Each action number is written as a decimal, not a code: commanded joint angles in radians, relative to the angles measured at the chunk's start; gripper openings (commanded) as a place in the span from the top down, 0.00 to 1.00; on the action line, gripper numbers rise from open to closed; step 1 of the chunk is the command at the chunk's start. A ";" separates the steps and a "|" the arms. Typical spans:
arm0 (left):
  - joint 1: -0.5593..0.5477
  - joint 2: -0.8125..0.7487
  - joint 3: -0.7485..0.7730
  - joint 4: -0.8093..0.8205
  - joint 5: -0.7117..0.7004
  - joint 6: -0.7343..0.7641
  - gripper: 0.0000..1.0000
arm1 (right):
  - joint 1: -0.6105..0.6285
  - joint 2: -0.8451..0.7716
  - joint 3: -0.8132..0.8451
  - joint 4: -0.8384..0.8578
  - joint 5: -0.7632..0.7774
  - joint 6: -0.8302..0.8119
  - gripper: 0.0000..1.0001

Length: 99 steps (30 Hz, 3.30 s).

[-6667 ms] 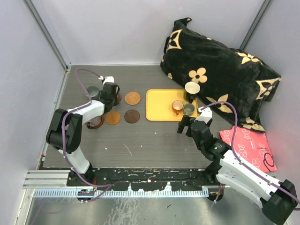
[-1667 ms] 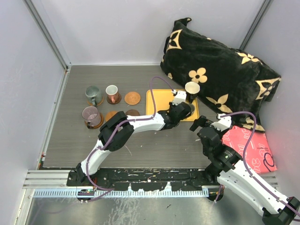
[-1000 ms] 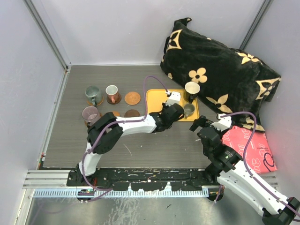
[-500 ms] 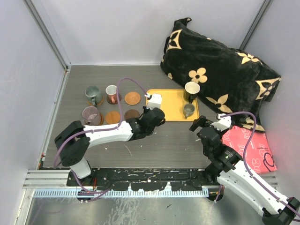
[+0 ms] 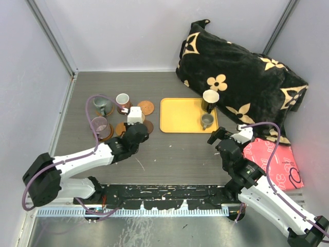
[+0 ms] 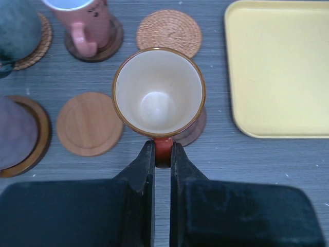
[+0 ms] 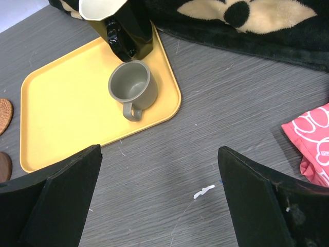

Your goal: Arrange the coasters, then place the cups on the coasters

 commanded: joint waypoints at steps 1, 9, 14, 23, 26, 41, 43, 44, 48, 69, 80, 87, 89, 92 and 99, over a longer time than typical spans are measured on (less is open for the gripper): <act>0.055 -0.109 -0.054 0.035 -0.005 -0.024 1.00 | -0.001 0.014 0.013 0.036 0.004 0.003 0.00; 0.166 -0.178 -0.151 0.027 0.074 -0.083 1.00 | -0.001 0.027 0.013 0.043 0.002 0.000 0.00; 0.229 -0.187 -0.198 0.059 0.130 -0.096 1.00 | -0.002 0.027 0.012 0.043 0.001 0.000 0.00; 0.296 -0.179 -0.247 0.119 0.193 -0.069 1.00 | -0.002 0.032 0.008 0.049 0.000 -0.001 0.00; 0.311 -0.171 -0.255 0.138 0.205 -0.059 1.00 | -0.002 0.035 0.008 0.053 -0.002 -0.001 0.00; 0.389 -0.102 -0.253 0.195 0.280 -0.020 1.00 | -0.001 0.054 0.002 0.065 -0.005 -0.003 0.00; 0.391 -0.095 -0.252 0.199 0.282 -0.017 1.00 | -0.001 0.054 0.002 0.066 -0.005 -0.003 0.00; 0.392 -0.093 -0.252 0.201 0.284 -0.016 1.00 | -0.002 0.054 0.002 0.066 -0.005 -0.003 0.00; 0.393 -0.079 -0.249 0.202 0.276 -0.003 1.00 | -0.002 0.056 0.002 0.068 -0.006 -0.003 0.00; 0.393 -0.099 -0.256 0.159 0.281 -0.019 0.82 | -0.002 0.050 0.002 0.068 -0.009 -0.005 0.00; 0.393 -0.164 -0.258 0.117 0.269 -0.028 0.64 | -0.001 0.046 0.003 0.068 -0.011 -0.007 0.00; 0.391 -0.224 -0.254 0.078 0.265 -0.034 0.61 | -0.001 0.046 0.008 0.069 -0.008 -0.012 0.00; 0.391 -0.242 -0.245 0.057 0.260 -0.034 0.59 | -0.001 0.049 0.010 0.068 -0.007 -0.013 0.00; 0.391 -0.269 -0.230 0.022 0.258 -0.032 0.58 | -0.002 0.055 0.016 0.068 -0.003 -0.019 0.00; 0.391 -0.338 -0.218 -0.023 0.259 -0.030 0.45 | -0.002 0.109 0.056 0.074 -0.015 -0.025 0.00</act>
